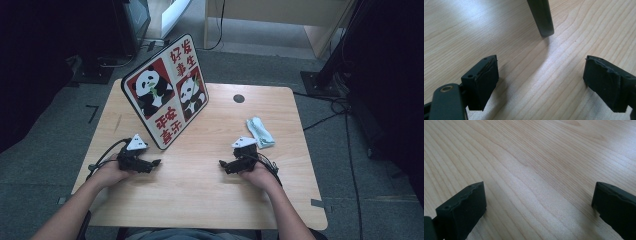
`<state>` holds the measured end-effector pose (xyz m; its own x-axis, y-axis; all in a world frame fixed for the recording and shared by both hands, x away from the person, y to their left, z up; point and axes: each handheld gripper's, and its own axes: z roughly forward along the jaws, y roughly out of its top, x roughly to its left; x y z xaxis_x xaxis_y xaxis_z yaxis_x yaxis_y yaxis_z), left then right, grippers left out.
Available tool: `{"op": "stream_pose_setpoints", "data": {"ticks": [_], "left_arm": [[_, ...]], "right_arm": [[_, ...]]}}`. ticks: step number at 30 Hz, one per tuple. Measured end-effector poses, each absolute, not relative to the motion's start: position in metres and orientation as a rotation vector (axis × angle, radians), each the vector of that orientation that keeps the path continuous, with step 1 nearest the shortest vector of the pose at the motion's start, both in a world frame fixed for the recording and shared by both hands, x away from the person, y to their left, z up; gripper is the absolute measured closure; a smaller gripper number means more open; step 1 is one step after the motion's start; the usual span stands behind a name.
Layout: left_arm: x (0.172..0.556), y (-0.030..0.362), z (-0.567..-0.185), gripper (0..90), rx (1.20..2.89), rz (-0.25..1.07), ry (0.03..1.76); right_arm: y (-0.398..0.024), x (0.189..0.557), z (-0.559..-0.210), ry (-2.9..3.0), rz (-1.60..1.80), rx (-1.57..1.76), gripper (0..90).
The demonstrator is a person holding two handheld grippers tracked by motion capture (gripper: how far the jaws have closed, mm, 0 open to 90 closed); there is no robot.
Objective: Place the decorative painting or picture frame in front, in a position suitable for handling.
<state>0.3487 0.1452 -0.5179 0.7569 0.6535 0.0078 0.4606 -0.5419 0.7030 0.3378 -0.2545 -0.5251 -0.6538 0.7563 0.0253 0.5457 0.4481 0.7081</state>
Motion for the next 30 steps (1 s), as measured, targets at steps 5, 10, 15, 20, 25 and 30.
{"op": "stream_pose_setpoints", "data": {"ticks": [5,10,15,20,25,30], "left_arm": [[0.348,0.144,-0.518,12.0,2.239,0.358,0.845],[0.348,0.144,-0.518,12.1,2.235,0.357,0.85],[0.351,0.15,-0.517,13.8,2.253,0.345,0.818],[0.353,0.153,-0.514,16.2,2.244,0.33,0.849],[0.35,0.152,-0.509,16.3,2.229,0.331,0.82],[0.349,0.158,-0.502,16.2,2.207,0.326,0.855]], "right_arm": [[-0.255,0.338,-0.525,2.408,1.016,1.117,0.0],[-0.255,0.338,-0.525,2.408,1.016,1.118,0.0],[-0.255,0.338,-0.525,2.408,1.017,1.117,0.0],[-0.255,0.338,-0.525,2.408,1.017,1.117,0.0],[-0.255,0.338,-0.525,2.407,1.017,1.117,0.0],[-0.255,0.337,-0.525,2.407,1.018,1.116,0.0]]}}
